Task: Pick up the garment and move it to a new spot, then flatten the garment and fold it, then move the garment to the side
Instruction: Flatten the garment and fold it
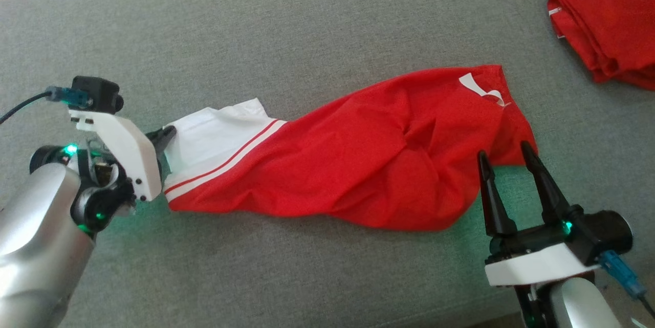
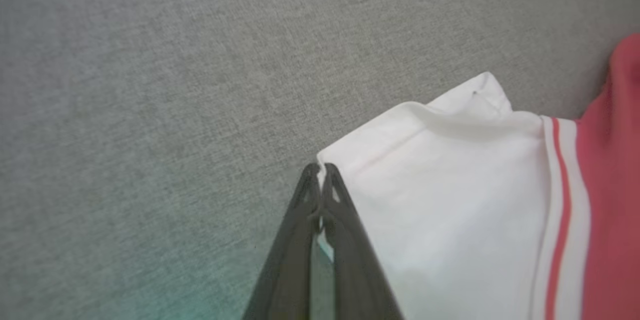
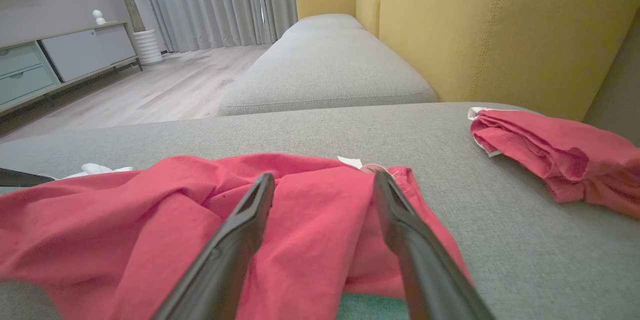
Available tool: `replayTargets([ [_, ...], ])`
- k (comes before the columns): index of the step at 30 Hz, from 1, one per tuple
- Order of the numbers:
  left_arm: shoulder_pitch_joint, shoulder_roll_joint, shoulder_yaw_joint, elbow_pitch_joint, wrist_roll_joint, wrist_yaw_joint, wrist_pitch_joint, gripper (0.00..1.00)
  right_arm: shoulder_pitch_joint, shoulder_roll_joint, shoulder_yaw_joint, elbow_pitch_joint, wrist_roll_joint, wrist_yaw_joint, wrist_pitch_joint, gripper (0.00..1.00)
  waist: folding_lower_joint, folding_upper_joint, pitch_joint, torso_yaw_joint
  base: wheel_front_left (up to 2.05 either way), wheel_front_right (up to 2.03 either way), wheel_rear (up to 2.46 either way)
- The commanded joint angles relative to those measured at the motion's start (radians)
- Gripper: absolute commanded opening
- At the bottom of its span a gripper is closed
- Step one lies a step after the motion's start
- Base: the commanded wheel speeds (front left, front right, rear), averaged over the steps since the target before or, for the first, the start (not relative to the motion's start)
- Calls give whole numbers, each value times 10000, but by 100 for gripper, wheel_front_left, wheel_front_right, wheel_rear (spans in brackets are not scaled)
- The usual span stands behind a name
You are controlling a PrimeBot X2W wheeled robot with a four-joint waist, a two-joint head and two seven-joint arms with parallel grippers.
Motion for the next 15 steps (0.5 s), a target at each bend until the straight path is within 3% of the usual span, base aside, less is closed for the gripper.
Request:
replayTargets([
  [1, -218, 506, 274, -258, -76, -56, 81, 0, -199, -83, 174, -303, -7, 65, -90, 100, 0, 0, -15, 8, 0, 0, 0],
  [4, -342, 703, 286, -571, -29, -57, -284, 0, -178, -80, 108, -306, -16, 65, -90, 100, 0, 0, -54, 42, 0, 0, 0],
  [10, -1233, 1160, 610, -861, 1137, -55, -2647, 0, -370, -224, 28, -353, -30, 65, -90, 100, 0, 0, -75, 167, 0, 0, 0],
  [15, -2038, 1134, 812, -472, 1996, 129, -4172, 0, -838, -609, 131, 91, 125, 65, -90, 100, 0, 0, -27, 265, 0, 0, 0],
])
